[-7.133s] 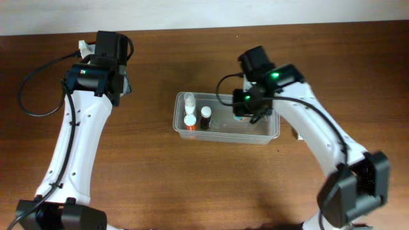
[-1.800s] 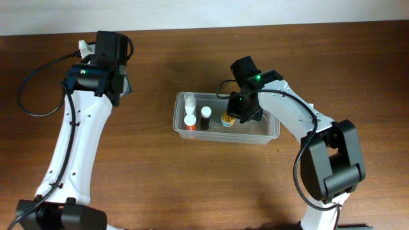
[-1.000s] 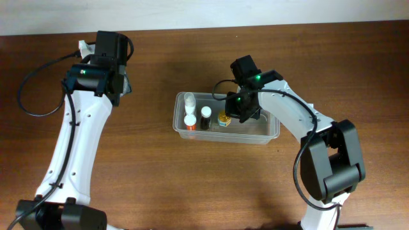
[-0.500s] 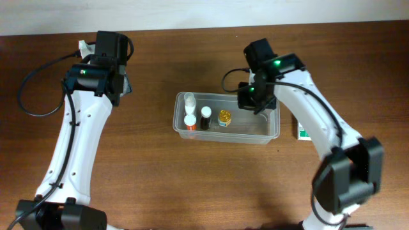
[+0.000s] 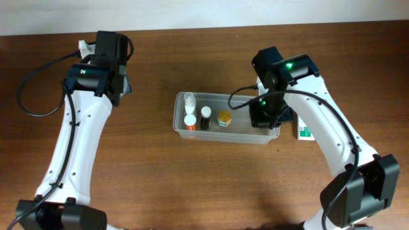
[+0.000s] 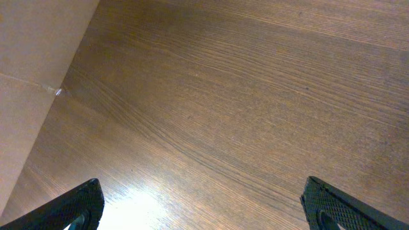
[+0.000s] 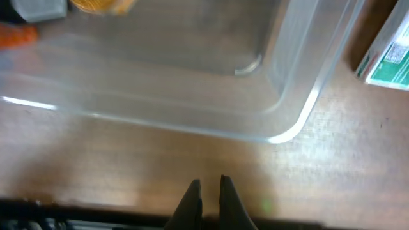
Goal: Pack container
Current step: 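Open the right gripper and raise it out of the container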
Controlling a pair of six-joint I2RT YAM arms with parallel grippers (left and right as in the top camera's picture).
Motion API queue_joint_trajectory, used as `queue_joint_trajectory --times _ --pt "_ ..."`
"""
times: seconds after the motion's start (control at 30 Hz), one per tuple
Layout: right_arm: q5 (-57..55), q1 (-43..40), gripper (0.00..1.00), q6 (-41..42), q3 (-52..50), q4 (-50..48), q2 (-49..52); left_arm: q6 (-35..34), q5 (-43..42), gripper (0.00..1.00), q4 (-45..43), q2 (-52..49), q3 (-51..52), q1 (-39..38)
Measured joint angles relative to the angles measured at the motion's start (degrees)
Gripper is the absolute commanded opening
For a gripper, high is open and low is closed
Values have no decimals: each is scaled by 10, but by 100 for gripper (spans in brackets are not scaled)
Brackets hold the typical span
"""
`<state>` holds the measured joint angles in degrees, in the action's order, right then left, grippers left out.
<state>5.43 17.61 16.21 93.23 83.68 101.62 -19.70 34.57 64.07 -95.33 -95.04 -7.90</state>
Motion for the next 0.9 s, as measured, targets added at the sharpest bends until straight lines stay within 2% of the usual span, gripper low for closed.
queue_joint_trajectory --times 0.2,0.57,0.9 --pt "0 0 4 -2 -45 2 0 0 0 99 0 0 0 0" --pt "0 0 4 -4 -127 -62 0 0 0 99 0 0 0 0" --pt "-5 0 4 -4 -137 -93 0 0 0 99 0 0 0 0"
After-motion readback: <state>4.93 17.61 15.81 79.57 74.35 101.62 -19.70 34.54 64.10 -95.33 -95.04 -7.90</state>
